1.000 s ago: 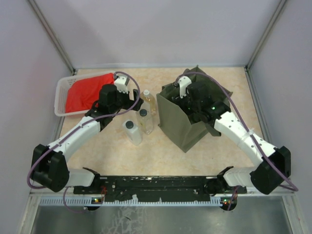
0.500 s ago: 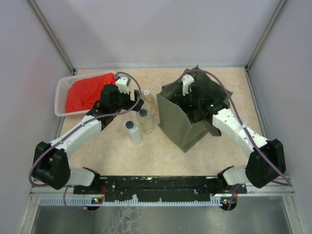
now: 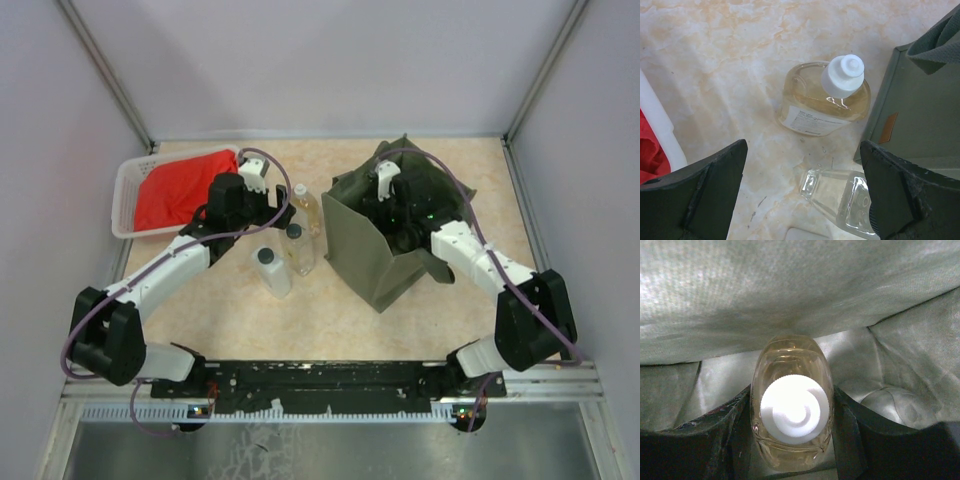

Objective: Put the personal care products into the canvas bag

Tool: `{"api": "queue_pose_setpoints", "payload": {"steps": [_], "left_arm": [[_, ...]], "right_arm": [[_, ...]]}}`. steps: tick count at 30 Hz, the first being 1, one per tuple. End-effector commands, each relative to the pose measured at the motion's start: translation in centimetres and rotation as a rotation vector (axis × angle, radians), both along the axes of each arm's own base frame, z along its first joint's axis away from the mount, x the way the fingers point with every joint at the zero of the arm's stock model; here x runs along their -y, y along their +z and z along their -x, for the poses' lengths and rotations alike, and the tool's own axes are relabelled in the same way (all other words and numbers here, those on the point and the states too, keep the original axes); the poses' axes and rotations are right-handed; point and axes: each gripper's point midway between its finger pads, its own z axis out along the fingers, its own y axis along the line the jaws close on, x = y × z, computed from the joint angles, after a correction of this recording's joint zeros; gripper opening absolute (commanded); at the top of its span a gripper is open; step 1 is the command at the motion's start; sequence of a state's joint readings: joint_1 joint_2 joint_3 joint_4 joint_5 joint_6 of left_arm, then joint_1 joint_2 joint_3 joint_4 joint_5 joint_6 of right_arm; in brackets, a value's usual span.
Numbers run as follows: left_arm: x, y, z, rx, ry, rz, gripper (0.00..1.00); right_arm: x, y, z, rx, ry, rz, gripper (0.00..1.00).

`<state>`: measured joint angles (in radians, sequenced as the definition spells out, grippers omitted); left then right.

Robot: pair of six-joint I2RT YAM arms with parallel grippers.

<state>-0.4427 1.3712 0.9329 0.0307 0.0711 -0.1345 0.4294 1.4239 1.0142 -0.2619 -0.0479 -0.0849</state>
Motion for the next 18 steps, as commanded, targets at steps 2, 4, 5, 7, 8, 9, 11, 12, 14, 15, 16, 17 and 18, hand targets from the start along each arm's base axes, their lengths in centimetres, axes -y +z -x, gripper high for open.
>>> {"api": "queue_pose_setpoints", "payload": {"steps": [2, 4, 5, 7, 8, 9, 11, 12, 14, 15, 16, 17, 18], "left_arm": [[0.8, 1.9, -0.8, 0.043, -0.017, 0.034, 1.0], [0.9, 1.9, -0.7, 0.041, -0.023, 0.037, 1.0], [0.8, 1.9, -0.7, 0.04, -0.023, 0.039, 1.0], [0.9, 1.8, -0.7, 0.03, -0.022, 0.038, 1.0], [0.8, 1.7, -0.7, 0.025, -0.019, 0.035, 1.0], [0.8, 1.8, -0.7, 0.025, -0.018, 0.036, 1.0], [0.9, 2.0, -0.7, 0.026, -0.022, 0.041, 1.0], [1.0, 2.2, -0.6, 0.029, -0.026, 0.047, 1.0], [1.4, 2.8, -0.6, 0.04, -0.041, 0.068, 1.0], [1.5, 3.1, -0.6, 0.046, -0.047, 0.076, 1.0], [1.7, 3.5, -0.7, 0.054, -0.05, 0.082, 1.0], [1.7, 3.7, -0.8, 0.06, -0.051, 0.085, 1.0], [1.7, 4.0, -0.9, 0.065, -0.049, 0.086, 1.0]], "right_arm": [[-1.2, 4.7, -2.1, 0.153, 0.008, -0.071, 0.53], [-1.0, 5.2, -1.8, 0.156, 0.006, -0.069, 0.73], [-0.9, 5.6, -1.6, 0.157, 0.006, -0.07, 0.82], [-0.5, 6.3, -1.1, 0.157, -0.003, -0.065, 0.97], [-0.3, 6.8, -0.8, 0.157, -0.009, -0.056, 0.99], [-0.1, 7.4, -0.6, 0.161, -0.015, -0.046, 0.99], [0.1, 8.8, 0.2, 0.172, -0.017, -0.027, 0.99], [0.1, 9.9, 0.6, 0.186, -0.016, -0.022, 0.99], [-0.2, 11.6, 1.5, 0.217, -0.01, -0.014, 0.99], [-0.2, 12.5, 1.9, 0.231, -0.008, -0.015, 0.99], [-0.2, 13.3, 2.4, 0.244, -0.01, -0.018, 0.99], [-0.2, 14.3, 2.8, 0.26, -0.015, -0.025, 0.99], [-0.2, 15.3, 3.2, 0.274, -0.018, -0.035, 0.99]]}}
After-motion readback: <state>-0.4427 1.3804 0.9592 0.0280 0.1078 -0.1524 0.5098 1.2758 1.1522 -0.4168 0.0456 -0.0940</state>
